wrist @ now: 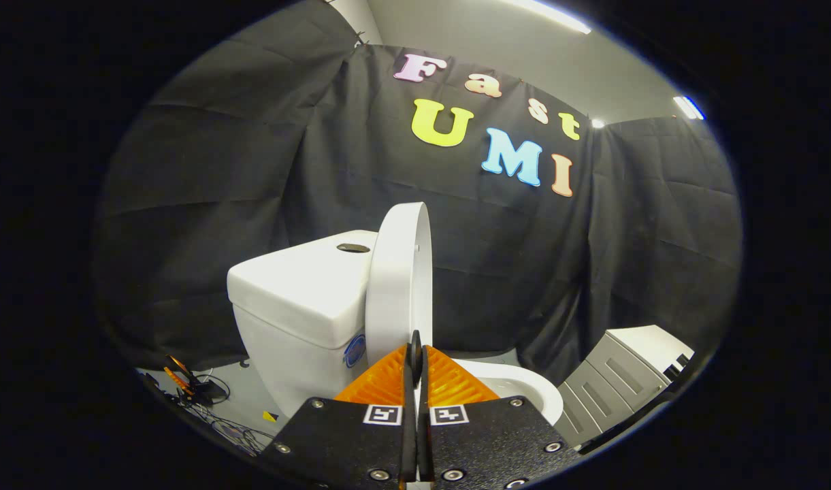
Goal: Open the toilet lid.
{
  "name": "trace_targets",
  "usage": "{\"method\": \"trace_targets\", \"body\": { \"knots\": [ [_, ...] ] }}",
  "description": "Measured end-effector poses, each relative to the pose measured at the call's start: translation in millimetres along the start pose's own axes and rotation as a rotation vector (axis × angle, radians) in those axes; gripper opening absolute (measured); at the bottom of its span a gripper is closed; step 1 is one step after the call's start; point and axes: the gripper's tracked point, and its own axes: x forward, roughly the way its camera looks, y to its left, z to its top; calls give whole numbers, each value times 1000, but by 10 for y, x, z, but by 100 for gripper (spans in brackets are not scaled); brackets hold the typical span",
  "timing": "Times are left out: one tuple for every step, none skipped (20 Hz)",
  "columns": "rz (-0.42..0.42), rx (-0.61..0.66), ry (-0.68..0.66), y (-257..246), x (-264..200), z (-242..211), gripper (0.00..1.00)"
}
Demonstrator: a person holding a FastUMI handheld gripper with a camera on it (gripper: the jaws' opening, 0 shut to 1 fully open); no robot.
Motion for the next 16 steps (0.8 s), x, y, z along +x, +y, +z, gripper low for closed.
{"method": "trace_targets", "body": {
  "knots": [
    [4,3,2,4,12,14,1],
    [6,-4,3,-7,4,26,1],
    [6,-14,3,-2,-7,39,2],
    [5,-25,3,-17,10,29,1],
    [4,-35,6,-23,3,28,1],
    [10,-38,8,-18,0,5,1],
    [21,-40,12,0,-4,-8,1],
    [32,-48,11,18,-13,-6,6],
    [49,-59,13,34,-15,-1,8],
    [56,-71,10,32,-10,5,13],
    [69,-81,9,47,-46,1,16],
    [81,-88,11,55,-50,-10,20],
    [95,-94,20,60,-68,-23,23],
    [108,-98,25,71,-95,-26,29],
    [114,-98,25,74,-130,-7,35],
    [120,-95,22,52,-189,21,50]
  ]
}}
